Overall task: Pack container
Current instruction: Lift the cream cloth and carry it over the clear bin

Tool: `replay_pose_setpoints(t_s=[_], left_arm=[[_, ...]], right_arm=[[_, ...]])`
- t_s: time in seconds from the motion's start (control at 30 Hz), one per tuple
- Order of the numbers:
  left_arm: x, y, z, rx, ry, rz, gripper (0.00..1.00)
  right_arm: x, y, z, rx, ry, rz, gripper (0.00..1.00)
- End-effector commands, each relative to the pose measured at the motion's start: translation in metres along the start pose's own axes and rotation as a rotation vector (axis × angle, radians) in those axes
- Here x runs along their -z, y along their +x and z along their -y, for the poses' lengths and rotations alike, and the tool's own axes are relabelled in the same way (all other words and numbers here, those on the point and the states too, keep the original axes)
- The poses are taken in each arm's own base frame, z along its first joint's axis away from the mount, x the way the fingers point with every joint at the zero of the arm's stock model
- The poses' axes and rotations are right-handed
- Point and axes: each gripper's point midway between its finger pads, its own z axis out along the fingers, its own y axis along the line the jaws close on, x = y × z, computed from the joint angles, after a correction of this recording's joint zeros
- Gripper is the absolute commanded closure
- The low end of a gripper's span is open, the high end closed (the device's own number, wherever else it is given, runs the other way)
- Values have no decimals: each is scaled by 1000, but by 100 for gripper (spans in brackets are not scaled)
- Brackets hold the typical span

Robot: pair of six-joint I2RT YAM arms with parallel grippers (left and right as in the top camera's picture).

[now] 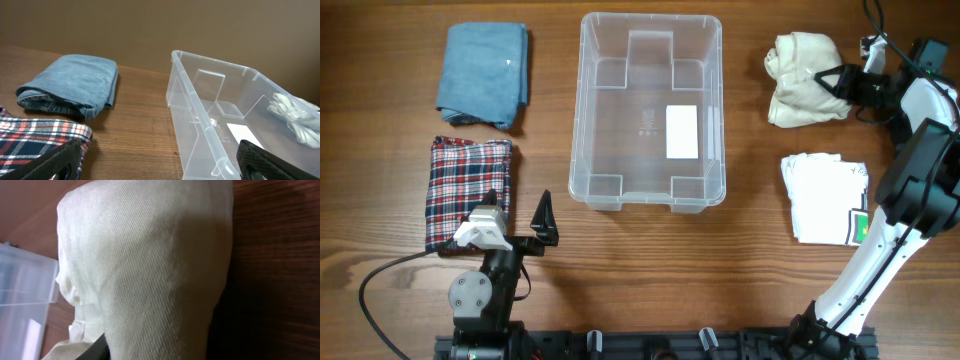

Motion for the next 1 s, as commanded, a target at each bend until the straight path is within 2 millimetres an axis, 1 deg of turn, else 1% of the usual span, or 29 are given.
replay_pose_setpoints(t_s=[0.0,0.03,0.1,0.2,0.27,0.3,0.37,0.43,0.5,0.57,0.63,0.67,0.7,0.73,0.8,0.83,0.9,0.93,0.97], left_arm=[[0,2,-3,3,-12,0,0],[0,2,-3,3,-12,0,0],[0,2,-3,3,-12,0,0],[0,2,-3,3,-12,0,0],[0,2,-3,3,-12,0,0],[0,2,-3,3,-12,0,0],[0,2,-3,3,-12,0,0],[0,2,-3,3,-12,0,0],[0,2,-3,3,-12,0,0],[0,2,-3,3,-12,0,0],[0,2,-3,3,-12,0,0],[0,2,-3,3,-12,0,0],[0,2,-3,3,-12,0,0],[0,2,-3,3,-12,0,0],[0,2,-3,3,-12,0,0],[0,2,-3,3,-12,0,0],[0,2,-3,3,-12,0,0],[0,2,-3,3,-12,0,0],[0,2,-3,3,-12,0,0]], right_arm=[[21,-27,-49,-13,-120,60,83],[32,-36,-61,-7,-133,80,83],[46,-47,-79,0,-158,107,83],[81,-69,-128,29,-242,159,84],[94,-76,-149,35,-254,176,85],[103,-81,-167,49,-263,188,85],[115,-86,-197,88,-279,203,84],[126,-86,-250,171,-318,211,84],[126,-84,-276,193,-312,210,84],[117,-80,-305,206,-272,208,84],[101,-74,-324,196,-227,198,84],[90,-70,-334,195,-206,188,84],[83,-66,-339,195,-191,179,84],[67,-58,-347,198,-154,167,85],[45,-45,-356,204,-82,147,84],[24,-31,-359,195,-9,127,84],[8,-19,-362,174,29,103,85],[-5,-8,-366,158,34,77,86],[-13,1,-371,145,26,58,87]])
